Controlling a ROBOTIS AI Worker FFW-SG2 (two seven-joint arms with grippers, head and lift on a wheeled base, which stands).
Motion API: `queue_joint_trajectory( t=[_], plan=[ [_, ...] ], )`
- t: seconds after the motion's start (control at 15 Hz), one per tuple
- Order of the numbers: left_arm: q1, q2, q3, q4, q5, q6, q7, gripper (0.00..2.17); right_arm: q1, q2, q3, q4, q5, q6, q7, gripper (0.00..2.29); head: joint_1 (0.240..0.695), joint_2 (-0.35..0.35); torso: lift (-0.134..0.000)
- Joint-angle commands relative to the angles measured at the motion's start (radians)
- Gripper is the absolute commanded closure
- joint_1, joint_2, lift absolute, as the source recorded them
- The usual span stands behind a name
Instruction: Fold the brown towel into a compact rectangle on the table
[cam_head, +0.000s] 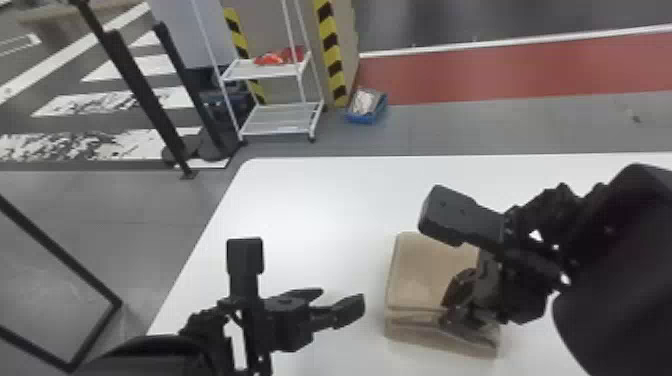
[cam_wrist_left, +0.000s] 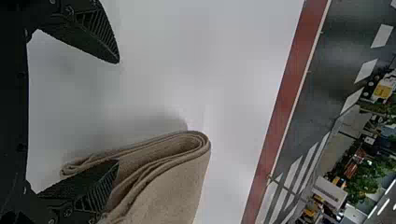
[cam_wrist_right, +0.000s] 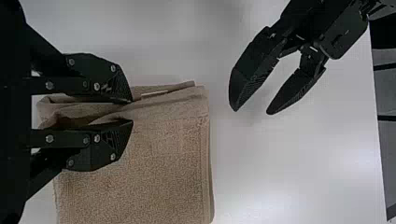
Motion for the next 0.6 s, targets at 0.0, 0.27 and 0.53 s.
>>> queue_joint_trajectory(
  t=[0.0,0.27,0.53],
  plan=[
    [0.000,0.000,0.000,0.000,0.000,0.000,0.000,0.14,0.000,0.003,0.002,0.000,0.000,0.006,0.000,0.07,0.695,0.282,-0.124],
    [-0.003,0.001,-0.002,0.000,0.000,0.000,0.000,0.14,0.012,0.002,-0.024,-0.005,-0.002,0.015,-0.012,0.08,0.695,0.282,-0.124],
    [-0.003,0.000,-0.008,0.000,0.000,0.000,0.000,0.14,0.054,-0.003,-0.128,-0.005,-0.011,0.018,-0.058,0.10,0.695,0.267,-0.124]
  ],
)
